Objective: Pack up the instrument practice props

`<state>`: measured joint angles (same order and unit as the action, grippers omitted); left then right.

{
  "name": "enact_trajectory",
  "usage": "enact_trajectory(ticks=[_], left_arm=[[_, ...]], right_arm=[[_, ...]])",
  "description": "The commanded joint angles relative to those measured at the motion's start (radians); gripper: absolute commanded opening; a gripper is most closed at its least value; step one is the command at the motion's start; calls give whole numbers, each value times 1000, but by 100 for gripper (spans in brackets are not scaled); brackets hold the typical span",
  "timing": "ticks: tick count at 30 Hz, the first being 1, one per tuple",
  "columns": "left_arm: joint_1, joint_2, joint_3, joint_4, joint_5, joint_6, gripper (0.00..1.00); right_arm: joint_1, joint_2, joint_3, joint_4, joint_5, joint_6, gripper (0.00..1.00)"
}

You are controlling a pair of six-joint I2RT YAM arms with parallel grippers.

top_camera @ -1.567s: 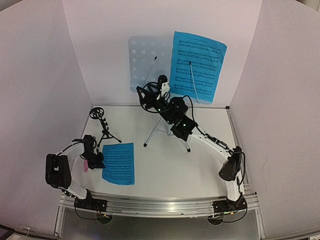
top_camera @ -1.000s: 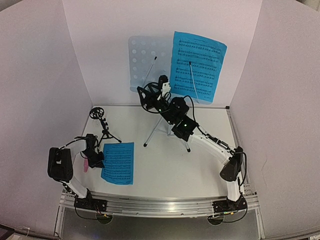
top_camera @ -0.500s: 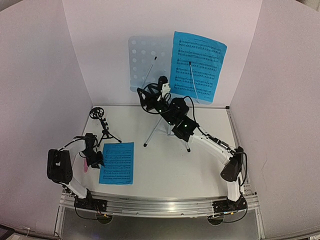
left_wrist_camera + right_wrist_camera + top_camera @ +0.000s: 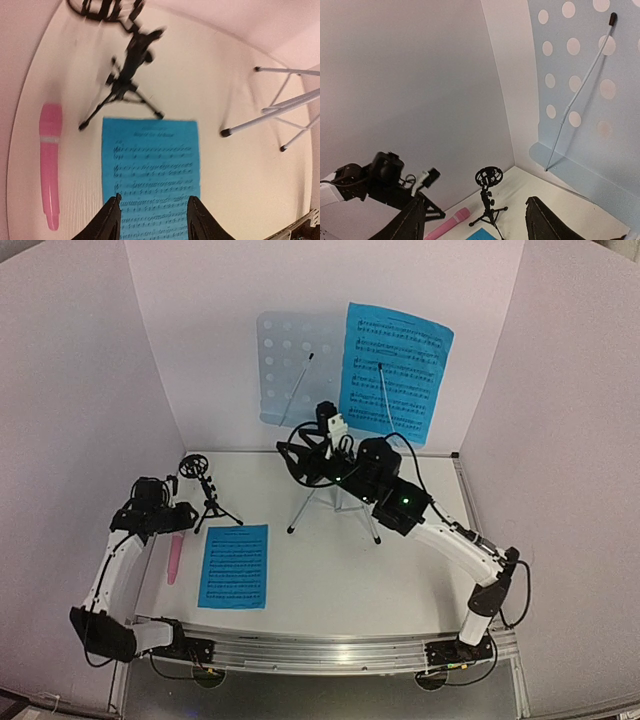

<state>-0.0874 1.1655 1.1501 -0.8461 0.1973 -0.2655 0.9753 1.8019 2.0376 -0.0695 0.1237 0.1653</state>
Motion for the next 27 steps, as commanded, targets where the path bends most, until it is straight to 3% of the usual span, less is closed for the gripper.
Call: enact_trajectory(ticks=[1, 4, 9, 16, 22, 27], left_arm=[[-86, -108, 79, 218, 23, 130, 47], [-159, -73, 169, 274, 54, 163, 50], [-259, 51, 365, 339, 124, 177, 54], [-445, 242, 656, 322, 137, 232, 58], [-580, 393, 902, 301, 130, 298, 59], [-699, 542, 1119, 303, 88, 288, 60]], right_arm=[[-2, -139, -11, -270, -6, -29, 66], [-2, -218, -29, -362, 40, -51, 66], [-4, -302, -6, -498, 246, -80, 67], [-33, -302, 174, -671, 449, -107, 71], [-130, -258, 315, -749, 436, -76, 70], [-264, -221, 386, -850, 311, -46, 72]])
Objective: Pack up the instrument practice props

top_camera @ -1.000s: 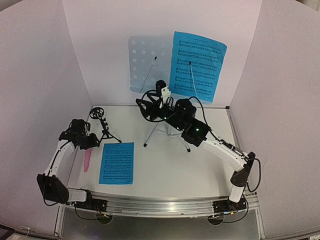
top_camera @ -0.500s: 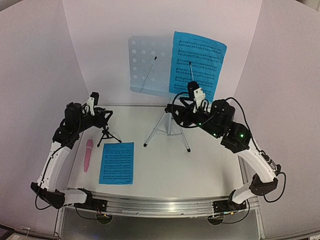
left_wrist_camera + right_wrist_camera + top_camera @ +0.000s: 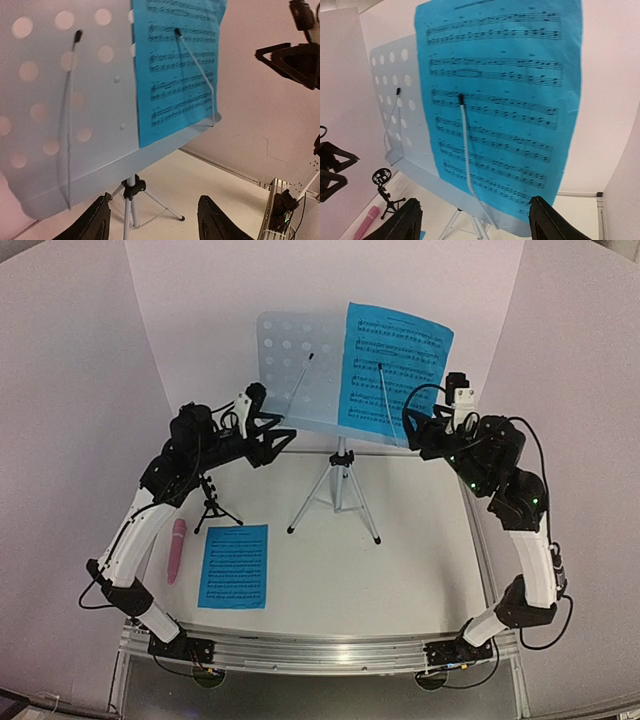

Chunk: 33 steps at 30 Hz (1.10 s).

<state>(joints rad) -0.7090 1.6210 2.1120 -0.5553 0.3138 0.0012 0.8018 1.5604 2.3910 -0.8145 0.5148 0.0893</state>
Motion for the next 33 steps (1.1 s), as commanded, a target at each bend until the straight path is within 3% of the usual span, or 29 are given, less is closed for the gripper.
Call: enact_trajectory(ticks=[1, 6, 14, 20, 33], left_arm=[[-101, 118, 189, 22, -32, 6, 60], [-160, 271, 343, 96, -7, -156, 68], [-261, 463, 507, 242, -29, -258, 80], [-262, 537, 519, 339, -120, -303, 77], [-261, 623, 526, 510, -186, -298, 73]], right_arm=[[-133, 12, 25, -108, -126, 39, 72], [-318, -24, -1, -108, -399, 63, 74], [-542, -8, 3, -63, -804, 87, 75], [-682, 36, -38, 97, -1037, 181, 68], [-710, 121, -24, 206, -1198, 191, 60]])
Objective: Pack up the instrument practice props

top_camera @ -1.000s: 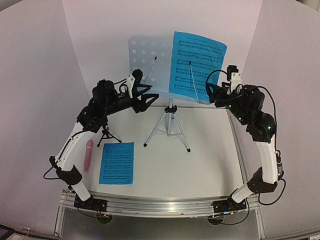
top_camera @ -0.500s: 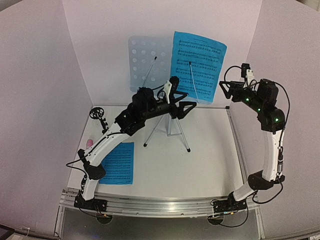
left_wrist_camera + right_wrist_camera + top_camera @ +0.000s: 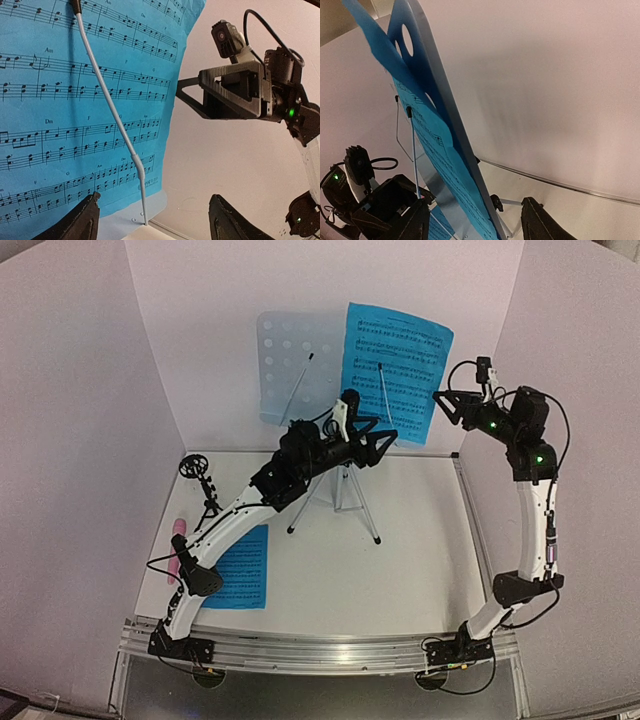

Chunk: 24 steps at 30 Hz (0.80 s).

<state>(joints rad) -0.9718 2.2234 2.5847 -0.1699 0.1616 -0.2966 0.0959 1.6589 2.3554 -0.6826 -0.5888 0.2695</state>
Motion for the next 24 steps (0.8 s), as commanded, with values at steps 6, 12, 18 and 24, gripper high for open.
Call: enact_trajectory(ticks=[6, 12, 18, 24], left_arm=[[1, 69, 78, 198, -38, -25, 60], [1, 99, 82, 255, -85, -23, 54], [0, 127, 101, 312, -90, -34, 46], [-2, 132, 102, 328, -81, -35, 25]], right_arm=[[-5, 33, 14, 106, -97, 19, 54], [-5, 57, 10, 130, -93, 43, 49], [-4, 80, 27, 148, -125, 55, 41], [-5, 86, 18, 158, -170, 65, 31]])
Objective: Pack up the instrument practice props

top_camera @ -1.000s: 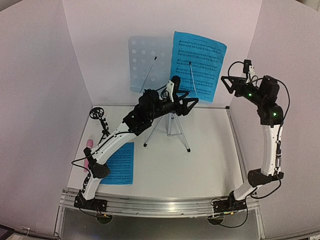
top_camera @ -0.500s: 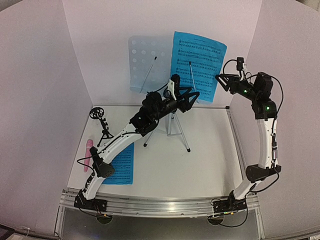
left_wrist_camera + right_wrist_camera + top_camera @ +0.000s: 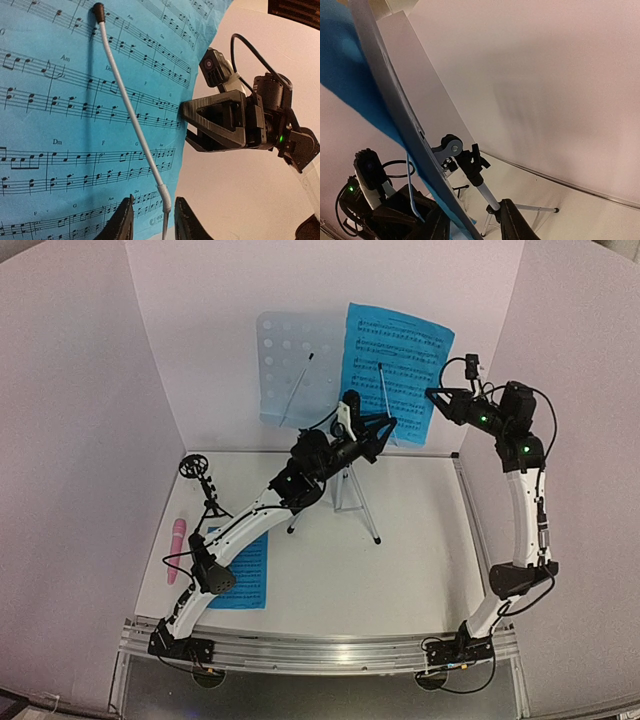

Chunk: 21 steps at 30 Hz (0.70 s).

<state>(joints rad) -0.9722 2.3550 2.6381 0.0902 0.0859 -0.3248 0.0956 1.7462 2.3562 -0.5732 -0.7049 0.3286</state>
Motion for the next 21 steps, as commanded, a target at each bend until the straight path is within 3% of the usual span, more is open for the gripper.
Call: enact_trajectory(ticks=[1, 7, 17, 21], left_arm=[[-2, -2, 46, 70, 1, -5, 23], [-1, -18, 17, 79, 18, 18, 0], [-2, -57, -58, 123, 15, 91, 0], [-3, -70, -102, 163, 14, 135, 0]], right_arm=[[-5, -5, 10, 50, -57, 4, 30], [-5, -23, -14, 61, -62, -11, 26], [-5, -44, -35, 70, -46, -27, 15], [-4, -51, -39, 70, -55, -33, 3]])
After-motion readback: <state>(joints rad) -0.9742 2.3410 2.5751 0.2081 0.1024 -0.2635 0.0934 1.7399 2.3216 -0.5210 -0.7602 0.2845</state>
